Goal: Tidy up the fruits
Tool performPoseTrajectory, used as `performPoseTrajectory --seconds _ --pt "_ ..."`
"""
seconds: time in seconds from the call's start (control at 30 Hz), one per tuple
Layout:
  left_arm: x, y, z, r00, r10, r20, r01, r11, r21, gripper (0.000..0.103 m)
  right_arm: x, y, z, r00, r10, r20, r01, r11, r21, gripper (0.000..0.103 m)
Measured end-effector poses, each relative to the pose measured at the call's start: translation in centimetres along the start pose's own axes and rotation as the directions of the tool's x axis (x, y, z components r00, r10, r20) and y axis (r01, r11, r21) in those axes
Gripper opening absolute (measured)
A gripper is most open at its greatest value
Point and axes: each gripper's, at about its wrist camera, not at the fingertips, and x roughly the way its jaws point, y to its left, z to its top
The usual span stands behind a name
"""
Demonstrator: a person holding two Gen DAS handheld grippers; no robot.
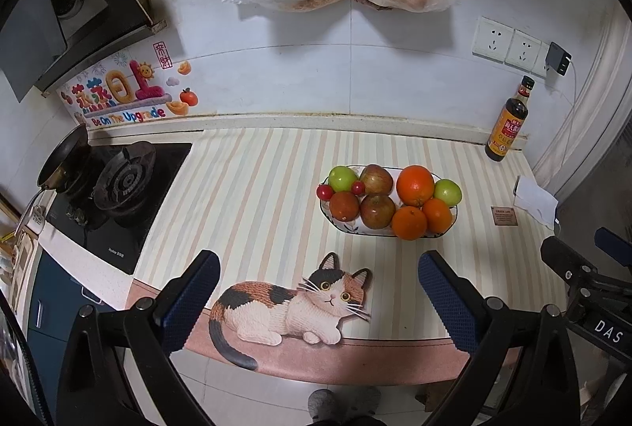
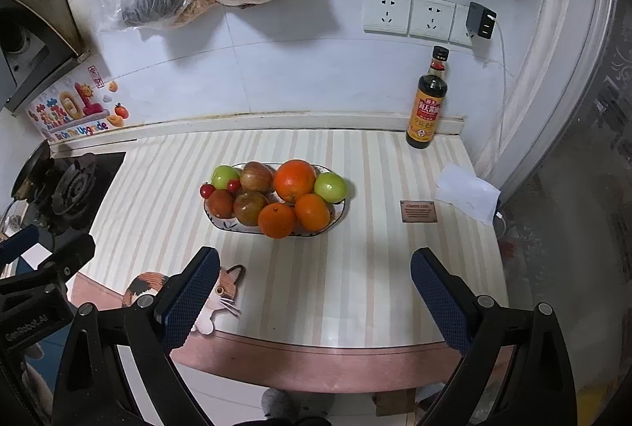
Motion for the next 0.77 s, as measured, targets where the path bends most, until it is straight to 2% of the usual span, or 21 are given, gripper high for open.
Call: performPoseTrajectory --seconds 0.77 --pt "-0.12 -0.05 -0.14 1.0 -0.003 -0.001 0.003 1.0 0.002 0.103 -0.25 0.2 -0.57 1.0 -0.005 -0.006 0.005 1.0 -0.009 0.1"
